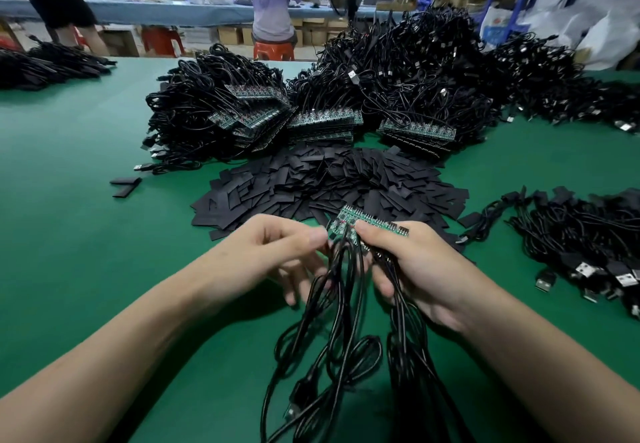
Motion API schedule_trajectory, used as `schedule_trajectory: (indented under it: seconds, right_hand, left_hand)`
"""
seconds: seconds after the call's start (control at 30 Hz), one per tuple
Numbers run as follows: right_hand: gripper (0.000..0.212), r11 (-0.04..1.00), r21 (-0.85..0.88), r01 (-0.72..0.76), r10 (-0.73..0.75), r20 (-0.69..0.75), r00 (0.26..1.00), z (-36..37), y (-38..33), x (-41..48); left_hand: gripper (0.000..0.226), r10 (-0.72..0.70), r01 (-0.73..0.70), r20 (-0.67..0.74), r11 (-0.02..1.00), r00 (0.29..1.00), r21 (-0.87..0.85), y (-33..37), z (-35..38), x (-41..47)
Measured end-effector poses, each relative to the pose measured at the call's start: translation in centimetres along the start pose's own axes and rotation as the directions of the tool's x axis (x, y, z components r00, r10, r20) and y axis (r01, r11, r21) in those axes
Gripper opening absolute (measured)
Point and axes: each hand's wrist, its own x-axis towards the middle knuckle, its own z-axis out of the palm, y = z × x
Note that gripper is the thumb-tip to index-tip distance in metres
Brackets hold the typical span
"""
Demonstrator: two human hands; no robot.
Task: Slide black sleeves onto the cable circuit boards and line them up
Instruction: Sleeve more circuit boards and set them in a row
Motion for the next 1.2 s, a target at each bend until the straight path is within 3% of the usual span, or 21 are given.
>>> schedule_trajectory:
  seconds: [0.07,0.13,0.27,0.43,0.57,0.8,0.97,1.03,1.1,1.2]
  right_hand:
    - [0.033,0.999,0.017,-0.042,0.041,0.070,0.997,0.1,-0.1,-0.1]
    - [0.035,0.999,0.000,-0.053,0.053,0.111,0.992,0.2,0.0,-0.1]
    - [0.028,0.992,-0.121,0.029,-0.015,0.117,0.993,0.5,0.0,-0.1]
    - [0.015,0.974,-0.175,0.145,-0.141,0.038,0.989,1.1,0.2,0.0]
    - [0.017,0.899,-0.371,0.234,-0.275,-0.060,0.960,1.3,0.7,0.4]
    - [0.007,0.953,-0.157,0.259,-0.255,0.043,0.966,1.1,0.6,0.9]
    - [0.017,0.958,-0.099,0.268,-0.258,0.106,0.960,0.9,0.6,1.0]
    - [0.017,0.957,-0.138,0.255,-0.246,0.080,0.966,0.8,0.5,0.9]
    - [0.016,0.922,-0.297,0.249,-0.256,0.014,0.966,1.0,0.7,1.0]
    - [0.020,0.754,-0.604,0.258,-0.390,-0.096,0.916,1.5,0.7,0.7]
  left_hand:
    - [0.042,0.037,0.005,-0.234,0.985,0.972,0.173,0.0,0.1,0.2]
    - [0.035,0.122,0.000,-0.397,0.955,0.910,0.295,-0.3,0.2,0.7]
    - [0.018,0.091,-0.005,-0.378,0.975,0.921,0.224,-0.6,0.6,1.3]
    - [0.017,0.057,-0.022,-0.390,0.995,0.919,0.095,-0.7,0.1,1.2]
    - [0.019,0.006,-0.002,-0.345,1.000,0.939,0.012,-0.5,-0.5,1.2]
    - [0.018,-0.106,0.040,-0.265,0.969,0.958,-0.242,-0.2,-0.3,1.2]
    - [0.026,-0.154,0.077,-0.181,0.924,0.971,-0.374,0.2,-0.4,1.5]
    - [0.019,-0.140,0.040,-0.250,0.928,0.958,-0.370,0.3,-0.9,1.5]
    - [0.017,-0.079,-0.039,-0.394,0.958,0.916,-0.284,0.5,-1.7,1.4]
    - [0.021,0.116,-0.180,-0.534,0.981,0.837,-0.068,1.3,-2.5,1.0]
